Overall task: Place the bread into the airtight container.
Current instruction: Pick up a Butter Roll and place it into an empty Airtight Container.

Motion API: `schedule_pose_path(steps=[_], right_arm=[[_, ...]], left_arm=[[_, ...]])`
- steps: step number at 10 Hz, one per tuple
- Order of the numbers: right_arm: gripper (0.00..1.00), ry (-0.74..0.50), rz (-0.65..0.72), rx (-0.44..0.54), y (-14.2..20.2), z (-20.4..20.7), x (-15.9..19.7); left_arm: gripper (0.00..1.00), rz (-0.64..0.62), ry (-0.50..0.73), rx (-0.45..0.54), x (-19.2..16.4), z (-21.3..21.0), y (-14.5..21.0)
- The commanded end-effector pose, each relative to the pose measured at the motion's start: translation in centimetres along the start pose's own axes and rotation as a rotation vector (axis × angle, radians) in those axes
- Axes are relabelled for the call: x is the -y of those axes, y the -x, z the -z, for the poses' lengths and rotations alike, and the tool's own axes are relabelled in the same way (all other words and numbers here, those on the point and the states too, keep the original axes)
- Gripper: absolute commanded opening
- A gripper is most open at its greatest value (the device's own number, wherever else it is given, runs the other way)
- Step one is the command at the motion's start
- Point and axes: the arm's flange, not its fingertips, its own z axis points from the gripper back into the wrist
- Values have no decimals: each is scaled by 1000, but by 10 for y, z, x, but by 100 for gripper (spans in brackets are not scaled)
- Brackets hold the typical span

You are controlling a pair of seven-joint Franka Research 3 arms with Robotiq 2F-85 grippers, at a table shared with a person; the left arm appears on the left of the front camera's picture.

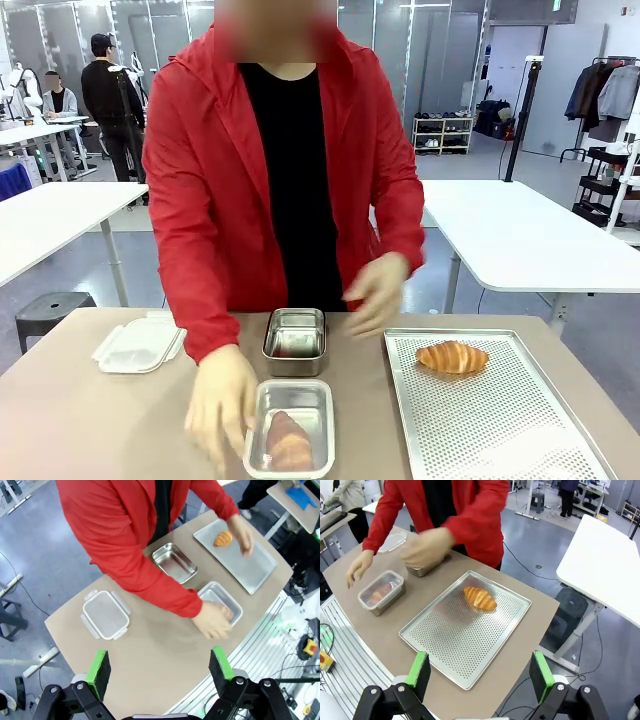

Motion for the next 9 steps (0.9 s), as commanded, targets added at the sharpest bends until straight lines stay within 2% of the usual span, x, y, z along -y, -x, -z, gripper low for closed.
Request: schedule_pose_path(steps=[1, 3, 5, 7, 8, 9], right_arm=[[100, 0, 0, 0, 0, 0, 0], [100, 31, -116, -80, -37, 17, 0], [100, -3, -228, -132, -78, 32, -3], [100, -54, -267, -167, -92, 40, 4], [100, -124, -320, -197, -96, 52, 1], [100, -147, -427, -275, -101, 77, -8]], left_arm=[[100, 8, 12, 6, 1, -1, 0], [100, 8, 12, 6, 1, -1, 0], [100, 8, 12, 6, 1, -1, 0], [100, 8, 12, 6, 1, -1, 0], [100, 8, 12, 6, 1, -1, 0], [100, 8, 12, 6, 1, -1, 0]])
